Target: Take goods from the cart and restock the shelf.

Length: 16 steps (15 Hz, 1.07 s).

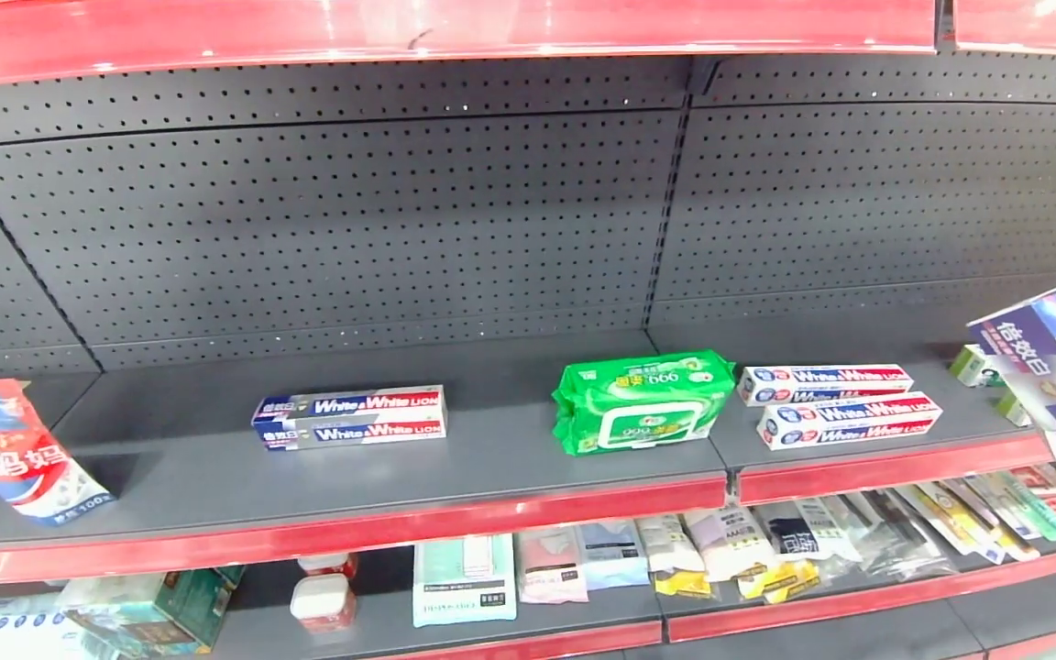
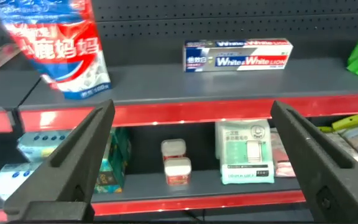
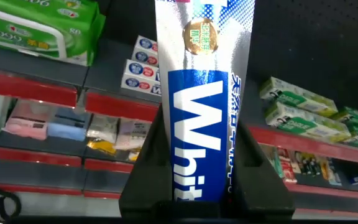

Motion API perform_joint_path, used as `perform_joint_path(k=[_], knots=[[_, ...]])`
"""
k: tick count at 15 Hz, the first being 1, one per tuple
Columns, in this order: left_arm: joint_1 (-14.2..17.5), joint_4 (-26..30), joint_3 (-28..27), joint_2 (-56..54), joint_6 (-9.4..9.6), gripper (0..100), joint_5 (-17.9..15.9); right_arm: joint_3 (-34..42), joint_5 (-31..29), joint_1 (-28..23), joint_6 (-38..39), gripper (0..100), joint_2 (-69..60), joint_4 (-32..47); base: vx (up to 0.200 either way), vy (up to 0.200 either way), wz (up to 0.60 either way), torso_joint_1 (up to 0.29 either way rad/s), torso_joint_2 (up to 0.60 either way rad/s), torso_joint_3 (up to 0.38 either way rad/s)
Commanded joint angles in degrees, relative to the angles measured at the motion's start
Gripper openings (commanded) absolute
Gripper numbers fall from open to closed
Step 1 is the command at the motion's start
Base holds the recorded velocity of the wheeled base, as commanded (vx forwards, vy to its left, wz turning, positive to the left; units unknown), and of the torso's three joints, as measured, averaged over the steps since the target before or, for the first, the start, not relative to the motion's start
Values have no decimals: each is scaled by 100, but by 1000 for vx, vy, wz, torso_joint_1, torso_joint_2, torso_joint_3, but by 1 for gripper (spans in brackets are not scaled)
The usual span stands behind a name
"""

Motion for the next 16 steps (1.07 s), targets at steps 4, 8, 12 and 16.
perform_joint_path(k=[4,8,12,16], knots=[[8,1,0,7,-3,100,2,9,12,2,53,0,7,-12,0,0,0,0,0,0],[-1,1,0,7,15,100,-7,-18,680,46,739,0,-63,-65,0,0,0,0,0,0],[-1,1,0,34,261,100,-33,-123,1489,143,1029,0,-222,-205,0,0,0,0,0,0],[25,-25,0,16,375,100,-86,0,1480,108,1539,0,-257,-196,0,0,0,0,0,0]])
